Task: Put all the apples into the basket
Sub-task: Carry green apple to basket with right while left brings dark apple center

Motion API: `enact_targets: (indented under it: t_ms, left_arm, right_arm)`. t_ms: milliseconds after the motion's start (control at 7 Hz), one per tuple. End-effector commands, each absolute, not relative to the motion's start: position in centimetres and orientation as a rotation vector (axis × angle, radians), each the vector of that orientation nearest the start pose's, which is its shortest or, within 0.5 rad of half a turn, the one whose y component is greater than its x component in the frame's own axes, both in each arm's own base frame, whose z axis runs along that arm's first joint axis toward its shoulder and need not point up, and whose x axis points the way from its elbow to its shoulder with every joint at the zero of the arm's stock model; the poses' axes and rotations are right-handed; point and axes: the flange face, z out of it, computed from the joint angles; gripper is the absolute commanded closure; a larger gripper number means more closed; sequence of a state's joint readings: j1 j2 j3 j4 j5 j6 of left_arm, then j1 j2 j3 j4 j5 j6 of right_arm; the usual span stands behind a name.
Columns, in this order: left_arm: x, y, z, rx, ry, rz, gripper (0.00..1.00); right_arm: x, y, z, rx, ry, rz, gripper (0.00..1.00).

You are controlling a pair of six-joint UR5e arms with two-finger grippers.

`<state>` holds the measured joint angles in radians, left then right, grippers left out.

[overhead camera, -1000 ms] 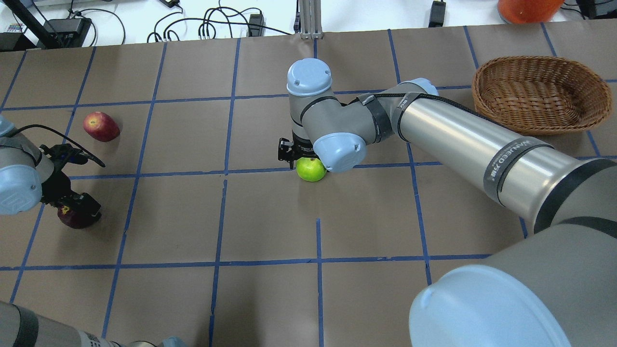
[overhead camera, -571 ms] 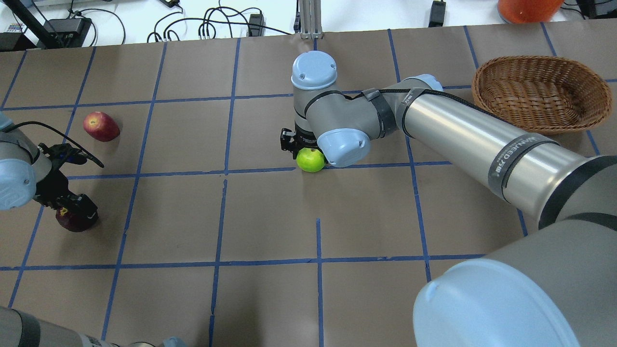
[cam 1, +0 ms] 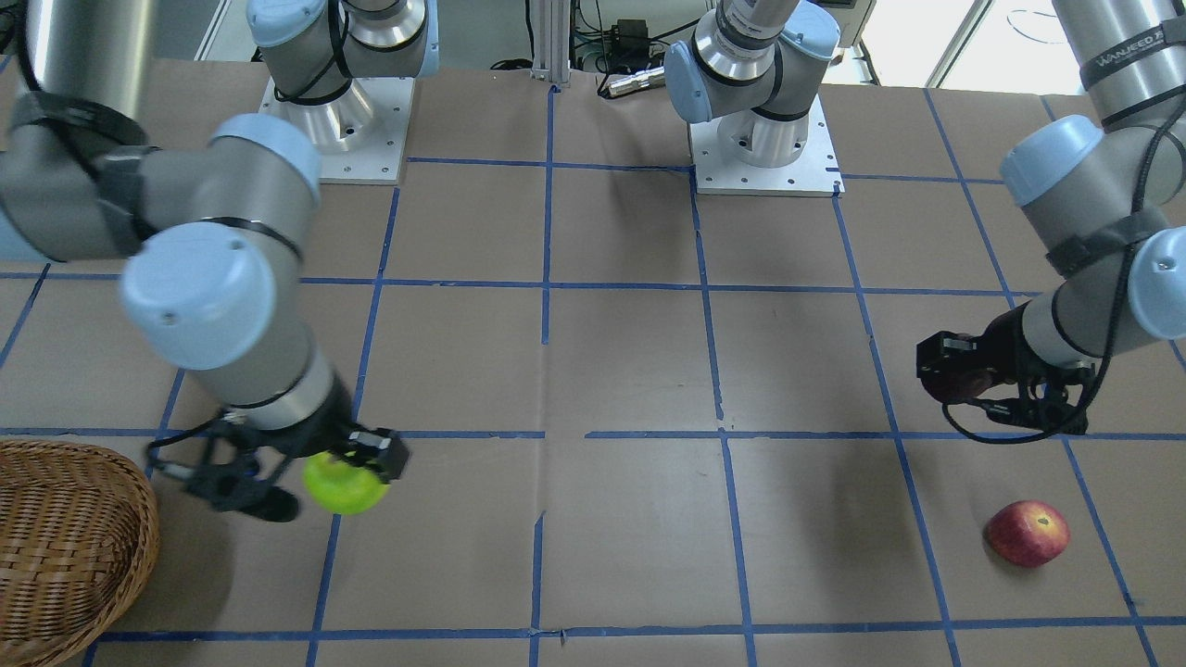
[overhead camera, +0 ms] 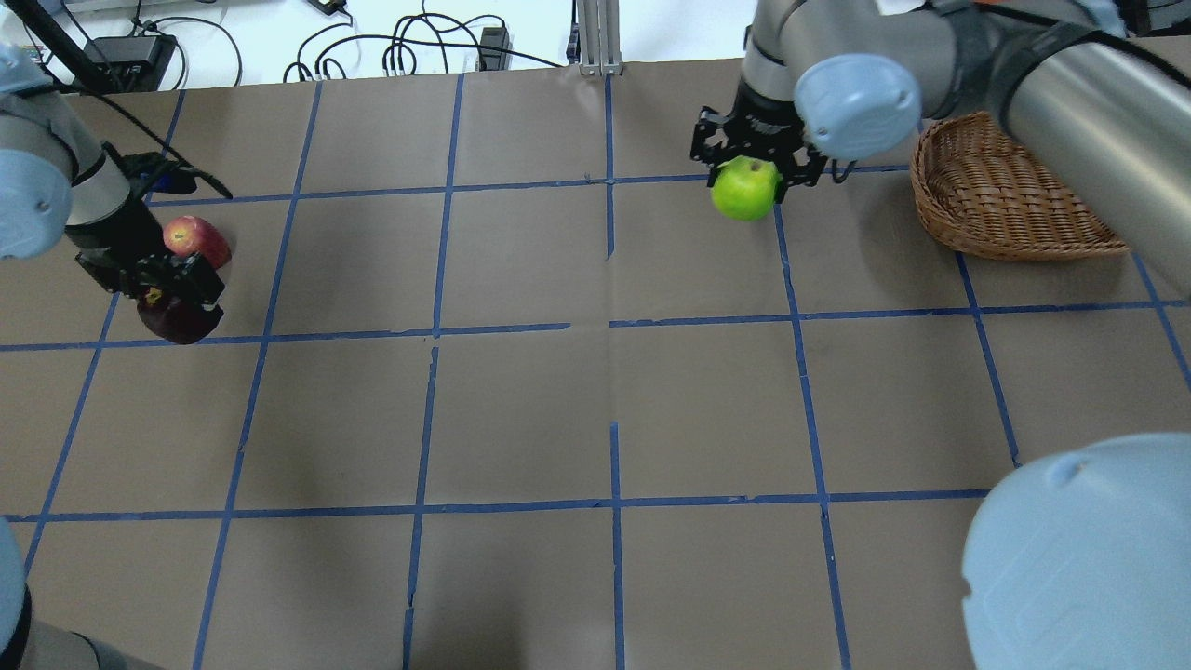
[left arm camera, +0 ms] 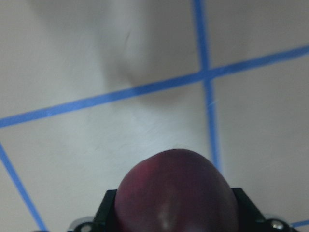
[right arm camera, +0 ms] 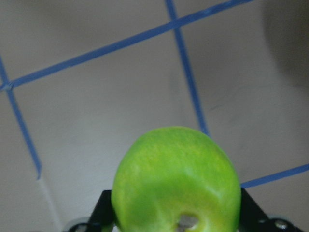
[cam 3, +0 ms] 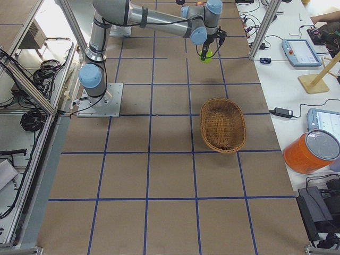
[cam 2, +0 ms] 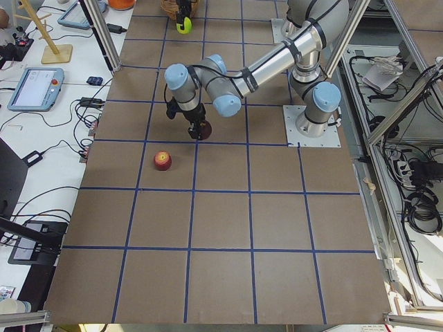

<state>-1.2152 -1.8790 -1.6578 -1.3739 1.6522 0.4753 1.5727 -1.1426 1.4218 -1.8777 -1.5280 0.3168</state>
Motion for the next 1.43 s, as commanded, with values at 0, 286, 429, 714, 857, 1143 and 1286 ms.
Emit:
enact_targets:
  t_ms: [0, 286, 429, 714, 857, 1143, 1286]
  left_arm:
    - [-4.8, -59.0, 30.8, -0.229, 3.191, 0.309, 1.00]
    - [-21.7, -57.5, 29.0, -0.432, 3.175, 0.175, 1.00]
    - [-30.3, -55.4, 27.0, -0.455, 3.229, 0.110, 1.00]
    - [-34.3, -53.5, 20.6, -0.368, 3.218, 0.132, 1.00]
    - [-34.7, -53.3, 19.4, -0.350, 3.225, 0.117, 0.90]
    - [-34.7, -53.9, 20.1, -0.340, 3.223, 0.076, 0.00]
    - [-33.4, -54.6, 22.5, -0.398, 3.223, 0.064, 0.00]
  right_arm:
    - [-4.2, -66.9, 34.8, 0.405, 3.135, -0.050, 1.00]
    - [-15.6, -66.0, 33.6, 0.291, 3.174, -0.019, 1.00]
    - [-19.7, -66.5, 31.6, 0.189, 3.213, -0.063, 1.00]
    - [-25.3, -67.2, 26.3, 0.147, 3.245, -0.073, 1.00]
    - [-26.3, -67.7, 25.3, 0.161, 3.251, -0.098, 1.00]
    - [-26.7, -68.4, 23.2, 0.164, 3.239, -0.093, 0.51]
    - [-26.8, -68.8, 24.4, 0.171, 3.261, -0.181, 0.01]
